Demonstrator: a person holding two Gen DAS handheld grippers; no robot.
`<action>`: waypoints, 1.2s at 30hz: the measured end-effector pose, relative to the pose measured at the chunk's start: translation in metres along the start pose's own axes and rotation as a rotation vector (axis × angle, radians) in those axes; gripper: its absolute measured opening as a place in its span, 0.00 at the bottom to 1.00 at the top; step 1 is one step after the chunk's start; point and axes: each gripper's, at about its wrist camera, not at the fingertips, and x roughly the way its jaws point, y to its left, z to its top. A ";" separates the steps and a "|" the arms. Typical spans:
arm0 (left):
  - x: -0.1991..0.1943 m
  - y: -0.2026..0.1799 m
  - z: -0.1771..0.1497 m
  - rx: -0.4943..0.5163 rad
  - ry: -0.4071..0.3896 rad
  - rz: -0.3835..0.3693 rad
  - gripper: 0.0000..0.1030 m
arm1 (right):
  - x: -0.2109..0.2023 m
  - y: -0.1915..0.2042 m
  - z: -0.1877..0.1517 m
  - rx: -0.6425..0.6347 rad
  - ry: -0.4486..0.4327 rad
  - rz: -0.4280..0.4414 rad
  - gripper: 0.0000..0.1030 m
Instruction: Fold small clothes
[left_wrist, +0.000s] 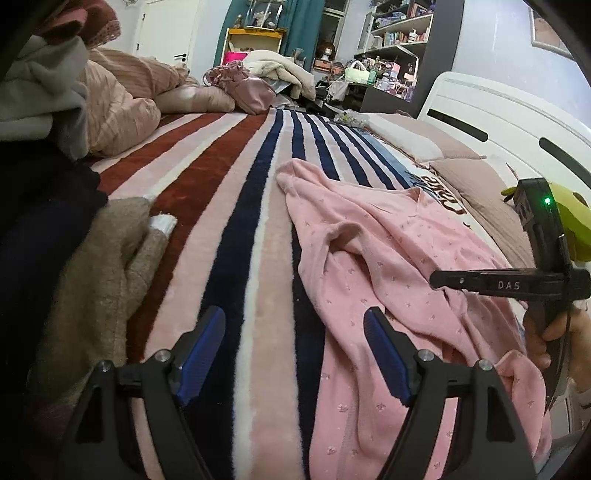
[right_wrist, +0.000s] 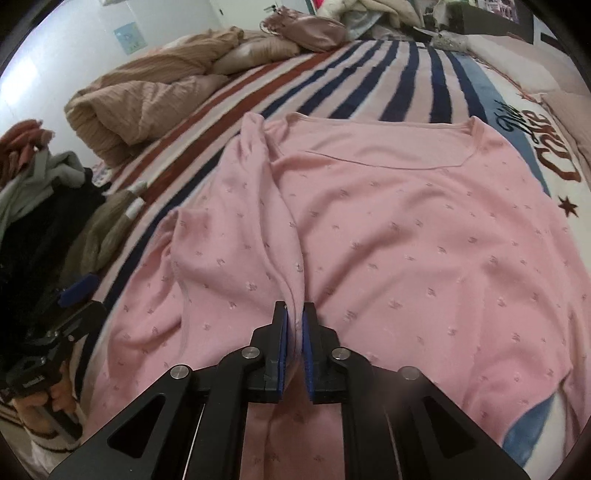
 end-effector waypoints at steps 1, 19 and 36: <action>0.001 -0.001 0.000 0.002 0.002 0.000 0.72 | -0.002 0.002 0.000 -0.013 -0.003 -0.007 0.05; 0.050 -0.005 0.013 0.060 0.116 0.004 0.04 | -0.039 0.040 -0.075 -0.123 0.134 -0.008 0.29; 0.031 0.019 0.013 0.034 0.094 0.167 0.16 | -0.097 -0.023 -0.110 0.015 0.070 -0.168 0.20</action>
